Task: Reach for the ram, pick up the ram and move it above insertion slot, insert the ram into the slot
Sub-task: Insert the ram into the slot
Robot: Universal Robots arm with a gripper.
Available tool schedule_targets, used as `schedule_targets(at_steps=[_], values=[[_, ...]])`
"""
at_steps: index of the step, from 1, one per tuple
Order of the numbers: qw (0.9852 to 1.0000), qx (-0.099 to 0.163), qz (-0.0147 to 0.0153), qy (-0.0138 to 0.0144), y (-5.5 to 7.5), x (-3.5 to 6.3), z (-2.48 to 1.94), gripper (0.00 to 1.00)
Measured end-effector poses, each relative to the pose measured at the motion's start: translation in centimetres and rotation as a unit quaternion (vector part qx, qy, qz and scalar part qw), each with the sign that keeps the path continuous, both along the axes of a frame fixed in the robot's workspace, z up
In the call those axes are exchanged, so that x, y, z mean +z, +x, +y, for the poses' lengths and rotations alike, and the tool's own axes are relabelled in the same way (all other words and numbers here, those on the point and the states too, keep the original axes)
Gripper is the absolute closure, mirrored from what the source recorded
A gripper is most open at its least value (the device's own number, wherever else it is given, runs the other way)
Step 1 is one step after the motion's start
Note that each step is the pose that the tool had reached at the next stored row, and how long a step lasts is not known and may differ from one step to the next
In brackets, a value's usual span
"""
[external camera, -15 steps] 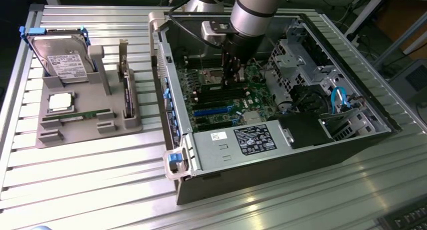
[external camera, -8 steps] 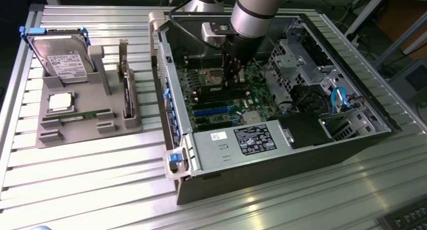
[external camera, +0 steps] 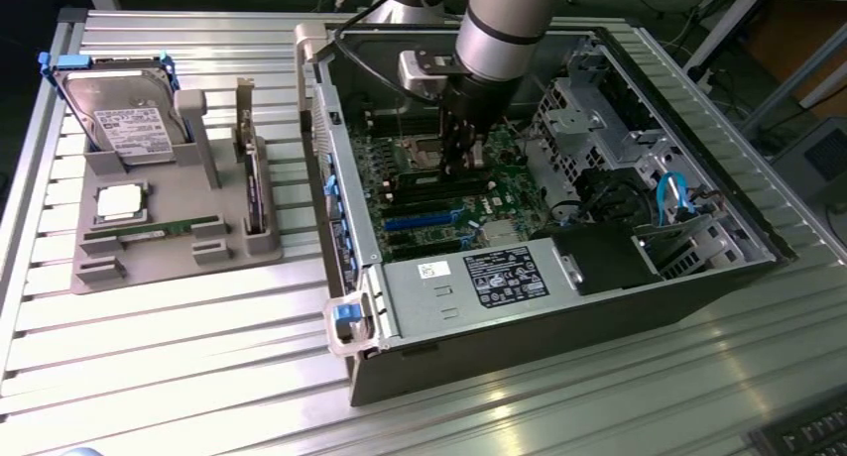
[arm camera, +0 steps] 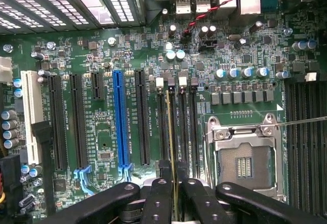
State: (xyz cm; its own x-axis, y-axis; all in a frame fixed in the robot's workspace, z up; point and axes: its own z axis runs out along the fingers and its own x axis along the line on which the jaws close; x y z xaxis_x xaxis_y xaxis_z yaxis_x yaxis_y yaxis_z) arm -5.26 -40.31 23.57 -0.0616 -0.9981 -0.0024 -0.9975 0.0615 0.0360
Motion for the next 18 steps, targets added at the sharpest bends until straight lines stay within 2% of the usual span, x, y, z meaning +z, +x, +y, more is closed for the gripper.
schedule_targets(at_steps=[2,5,10,18], values=[[1.0000,0.000,-0.0001,0.0002,0.01,-0.01,-0.04,0.86],[1.0000,0.000,0.0000,0.0001,0.00,-0.01,-0.40,0.86],[1.0000,0.000,0.0000,0.0001,0.00,-0.02,-0.56,0.86],[1.0000,0.000,0.0000,0.0001,0.00,-0.21,-0.58,0.86]])
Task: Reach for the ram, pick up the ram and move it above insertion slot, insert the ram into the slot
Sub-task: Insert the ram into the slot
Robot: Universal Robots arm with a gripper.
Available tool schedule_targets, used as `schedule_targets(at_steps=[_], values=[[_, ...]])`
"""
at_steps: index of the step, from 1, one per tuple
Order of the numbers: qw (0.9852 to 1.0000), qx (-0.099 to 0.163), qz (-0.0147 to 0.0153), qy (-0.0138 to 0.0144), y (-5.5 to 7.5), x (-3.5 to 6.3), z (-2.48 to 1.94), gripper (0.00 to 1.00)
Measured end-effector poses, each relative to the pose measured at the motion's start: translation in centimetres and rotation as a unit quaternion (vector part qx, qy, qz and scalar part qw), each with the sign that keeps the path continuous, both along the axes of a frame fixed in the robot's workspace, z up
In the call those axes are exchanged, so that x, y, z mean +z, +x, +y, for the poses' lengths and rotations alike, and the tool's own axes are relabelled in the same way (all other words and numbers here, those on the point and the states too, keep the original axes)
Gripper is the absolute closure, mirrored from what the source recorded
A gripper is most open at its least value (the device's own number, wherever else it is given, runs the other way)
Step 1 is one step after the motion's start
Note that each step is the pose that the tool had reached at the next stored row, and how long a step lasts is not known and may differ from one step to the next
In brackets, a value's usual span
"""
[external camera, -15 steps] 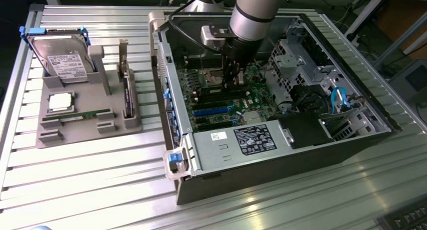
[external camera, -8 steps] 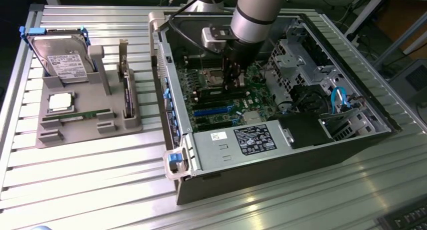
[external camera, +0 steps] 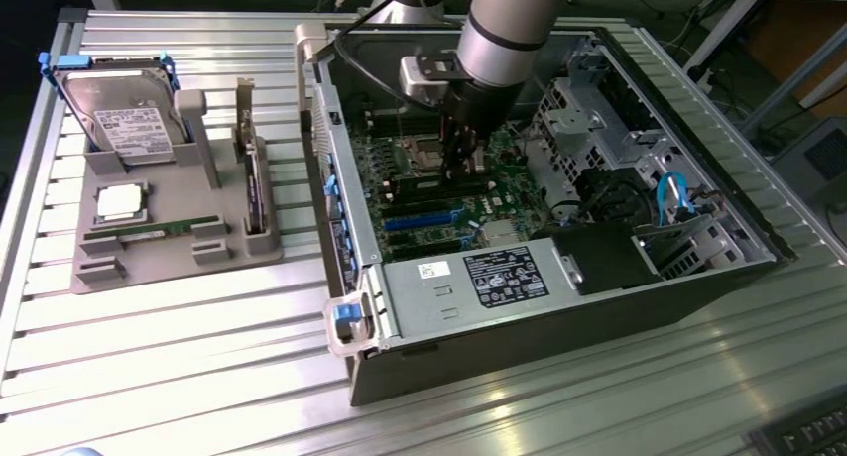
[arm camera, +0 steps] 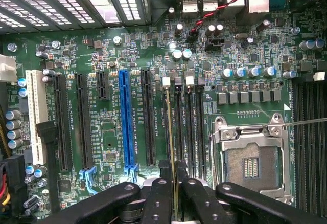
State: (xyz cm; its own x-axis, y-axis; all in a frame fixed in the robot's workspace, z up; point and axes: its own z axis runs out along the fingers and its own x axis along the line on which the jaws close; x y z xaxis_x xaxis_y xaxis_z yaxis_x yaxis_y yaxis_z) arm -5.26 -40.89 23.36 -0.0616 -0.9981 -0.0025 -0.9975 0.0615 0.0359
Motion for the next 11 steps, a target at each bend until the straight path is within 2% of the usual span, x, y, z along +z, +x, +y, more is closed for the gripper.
schedule_targets(at_steps=[11], values=[[1.0000,0.000,0.0000,0.0000,0.00,-0.12,0.01,0.86]])
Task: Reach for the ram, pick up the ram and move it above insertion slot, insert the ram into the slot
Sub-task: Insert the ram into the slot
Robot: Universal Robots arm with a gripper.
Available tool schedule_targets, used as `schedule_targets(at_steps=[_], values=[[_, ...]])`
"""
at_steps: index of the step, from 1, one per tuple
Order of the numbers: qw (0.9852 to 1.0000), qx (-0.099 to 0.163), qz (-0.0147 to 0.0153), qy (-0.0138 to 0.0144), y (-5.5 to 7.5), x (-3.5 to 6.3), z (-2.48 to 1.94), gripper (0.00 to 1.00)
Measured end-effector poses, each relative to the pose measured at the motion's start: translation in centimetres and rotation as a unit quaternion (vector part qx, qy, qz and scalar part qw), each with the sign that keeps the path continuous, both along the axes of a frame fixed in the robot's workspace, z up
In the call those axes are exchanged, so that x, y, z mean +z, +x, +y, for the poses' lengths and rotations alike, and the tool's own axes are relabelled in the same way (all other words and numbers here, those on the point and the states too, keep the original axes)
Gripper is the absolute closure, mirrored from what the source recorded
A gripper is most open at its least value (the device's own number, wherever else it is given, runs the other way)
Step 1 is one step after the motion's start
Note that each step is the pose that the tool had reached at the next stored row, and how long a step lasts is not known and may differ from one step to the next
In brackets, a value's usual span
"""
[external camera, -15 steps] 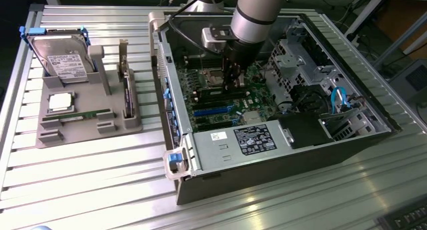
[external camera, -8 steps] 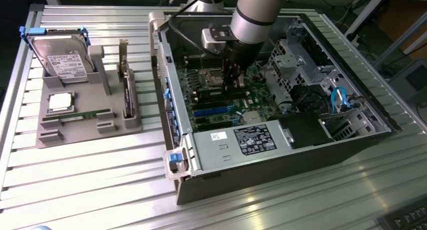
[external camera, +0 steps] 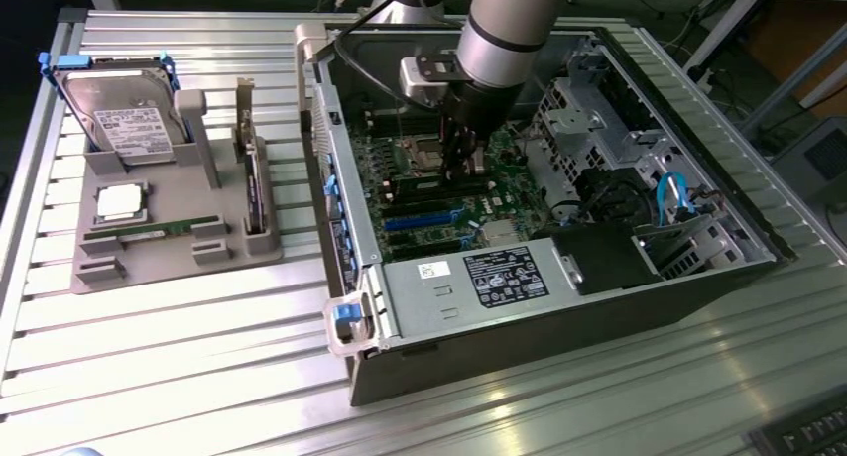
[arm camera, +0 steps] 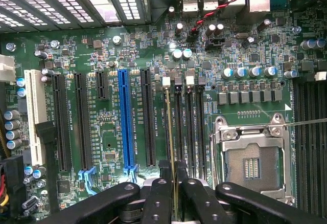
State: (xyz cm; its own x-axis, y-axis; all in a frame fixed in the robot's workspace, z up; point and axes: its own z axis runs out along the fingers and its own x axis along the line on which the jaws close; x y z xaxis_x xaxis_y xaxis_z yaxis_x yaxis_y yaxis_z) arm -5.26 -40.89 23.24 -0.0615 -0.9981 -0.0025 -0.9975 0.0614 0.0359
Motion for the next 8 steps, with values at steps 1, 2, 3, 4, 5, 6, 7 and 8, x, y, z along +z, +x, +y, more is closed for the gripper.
schedule_targets(at_steps=[1,2,3,4,5,6,7,8], values=[[1.0000,0.000,0.0000,0.0000,0.00,0.00,0.00,0.86],[1.0000,0.000,0.0000,0.0000,0.00,-0.01,0.00,0.86],[1.0000,0.000,0.0000,0.0000,0.00,-0.01,0.00,0.86],[1.0000,0.000,-0.0001,0.0001,0.00,-0.04,0.00,0.86],[1.0000,0.000,0.0000,0.0001,0.00,-0.06,0.00,0.86],[1.0000,0.000,0.0000,0.0001,0.00,-0.08,0.00,0.86],[1.0000,0.000,0.0000,0.0000,0.00,-0.10,0.00,0.86],[1.0000,0.000,0.0000,0.0000,0.00,-0.13,0.00,0.86]])
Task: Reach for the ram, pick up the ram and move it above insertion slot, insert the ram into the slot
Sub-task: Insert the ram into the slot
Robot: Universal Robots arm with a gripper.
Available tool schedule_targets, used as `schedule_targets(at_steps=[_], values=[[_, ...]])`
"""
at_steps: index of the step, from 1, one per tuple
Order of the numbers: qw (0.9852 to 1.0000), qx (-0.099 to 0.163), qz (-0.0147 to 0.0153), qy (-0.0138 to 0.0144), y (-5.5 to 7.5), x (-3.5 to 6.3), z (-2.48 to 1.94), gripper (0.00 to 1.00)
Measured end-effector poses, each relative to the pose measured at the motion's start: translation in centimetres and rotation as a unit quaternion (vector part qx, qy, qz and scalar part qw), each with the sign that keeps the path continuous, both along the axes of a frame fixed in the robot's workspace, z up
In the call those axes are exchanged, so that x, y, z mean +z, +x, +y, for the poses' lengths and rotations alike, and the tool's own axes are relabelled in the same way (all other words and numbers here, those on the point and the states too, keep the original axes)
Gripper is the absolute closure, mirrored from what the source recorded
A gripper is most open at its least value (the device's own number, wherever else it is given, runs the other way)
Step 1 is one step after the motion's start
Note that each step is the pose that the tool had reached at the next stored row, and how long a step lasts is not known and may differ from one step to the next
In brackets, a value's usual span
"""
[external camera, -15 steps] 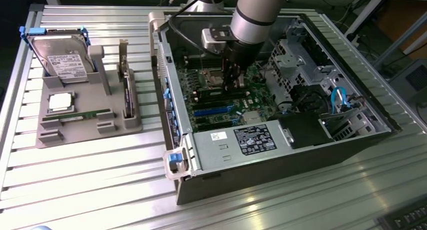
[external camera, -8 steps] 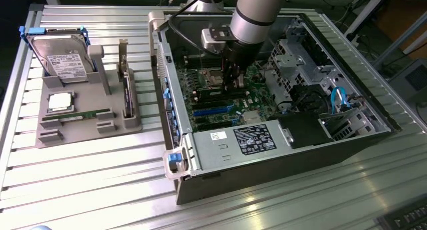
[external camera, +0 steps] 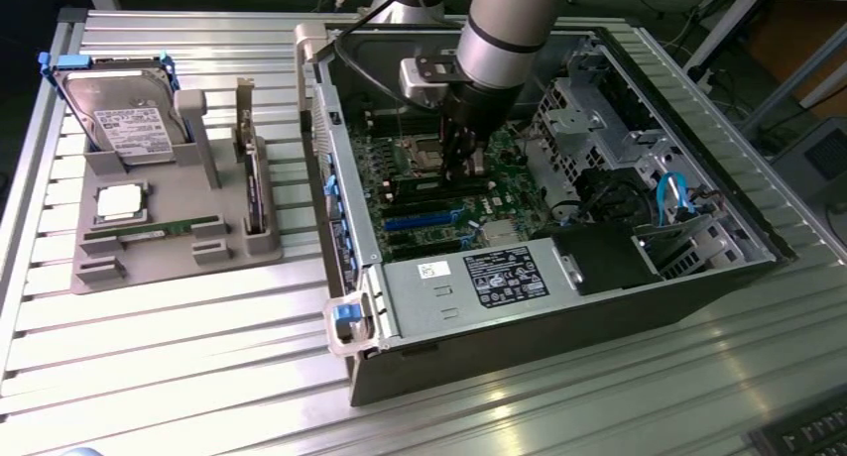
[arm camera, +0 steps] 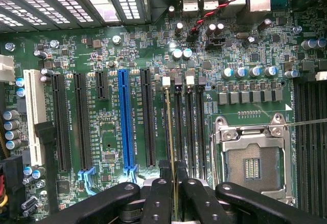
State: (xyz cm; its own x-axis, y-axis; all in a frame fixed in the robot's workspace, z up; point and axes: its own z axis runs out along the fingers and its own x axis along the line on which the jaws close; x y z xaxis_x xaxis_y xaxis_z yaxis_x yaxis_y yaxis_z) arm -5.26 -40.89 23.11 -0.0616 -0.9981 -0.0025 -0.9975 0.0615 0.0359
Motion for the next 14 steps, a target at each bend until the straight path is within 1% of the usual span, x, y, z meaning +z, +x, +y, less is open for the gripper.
schedule_targets(at_steps=[14], values=[[1.0000,0.000,0.0000,0.0000,0.00,-0.28,0.00,0.86]])
